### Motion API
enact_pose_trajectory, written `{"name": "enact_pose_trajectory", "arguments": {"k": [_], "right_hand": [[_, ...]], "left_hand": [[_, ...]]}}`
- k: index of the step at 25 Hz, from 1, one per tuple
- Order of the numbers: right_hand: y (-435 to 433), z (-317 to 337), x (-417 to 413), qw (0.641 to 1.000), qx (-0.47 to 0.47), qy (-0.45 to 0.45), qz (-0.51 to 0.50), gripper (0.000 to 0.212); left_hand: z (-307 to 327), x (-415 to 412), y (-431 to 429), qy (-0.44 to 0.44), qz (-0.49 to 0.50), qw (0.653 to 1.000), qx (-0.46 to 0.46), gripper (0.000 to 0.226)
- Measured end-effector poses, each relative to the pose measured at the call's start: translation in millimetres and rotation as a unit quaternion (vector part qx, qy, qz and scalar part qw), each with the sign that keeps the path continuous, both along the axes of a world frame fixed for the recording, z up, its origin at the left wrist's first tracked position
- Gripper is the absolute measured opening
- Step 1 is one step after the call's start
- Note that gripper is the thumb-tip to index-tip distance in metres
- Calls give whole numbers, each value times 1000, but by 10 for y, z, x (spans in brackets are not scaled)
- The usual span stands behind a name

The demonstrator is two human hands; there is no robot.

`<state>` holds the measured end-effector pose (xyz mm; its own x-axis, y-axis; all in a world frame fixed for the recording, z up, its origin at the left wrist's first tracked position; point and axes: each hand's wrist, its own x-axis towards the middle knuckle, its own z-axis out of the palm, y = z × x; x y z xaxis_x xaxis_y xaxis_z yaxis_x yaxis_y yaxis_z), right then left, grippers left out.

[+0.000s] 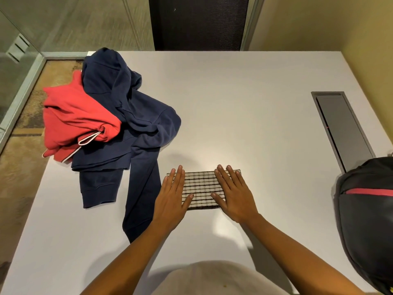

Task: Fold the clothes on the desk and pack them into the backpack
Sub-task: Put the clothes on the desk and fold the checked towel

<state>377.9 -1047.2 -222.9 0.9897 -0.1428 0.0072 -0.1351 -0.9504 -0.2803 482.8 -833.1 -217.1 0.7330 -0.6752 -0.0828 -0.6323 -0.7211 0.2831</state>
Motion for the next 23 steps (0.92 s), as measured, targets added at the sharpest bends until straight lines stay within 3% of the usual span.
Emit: {"name": "enact_pose_trajectory", "arguments": {"k": [3,6,9,13,19,23], "right_hand": [[50,22,20,999,10,-25,-34,70],[178,68,133,994,43,-53,82,63],[284,-5,244,987,7,-26,156,59],[163,-39,232,994,-17,-15,106,57],[154,-29,209,999,27,-2,-41,56],[299,-15,264,998,44,6,43,58]], "left_hand": [[-16,13,-8,11,4,1000,10,72],[-20,28,-12,13,-2,1000,15,72],[-22,11,7,21,6,1000,-2,70],[7,-45,110,32,1,999,-41,66],[-29,-25,33,43,17,997,-58,60],[-81,81,44,26,7,1000,-3,63]]}}
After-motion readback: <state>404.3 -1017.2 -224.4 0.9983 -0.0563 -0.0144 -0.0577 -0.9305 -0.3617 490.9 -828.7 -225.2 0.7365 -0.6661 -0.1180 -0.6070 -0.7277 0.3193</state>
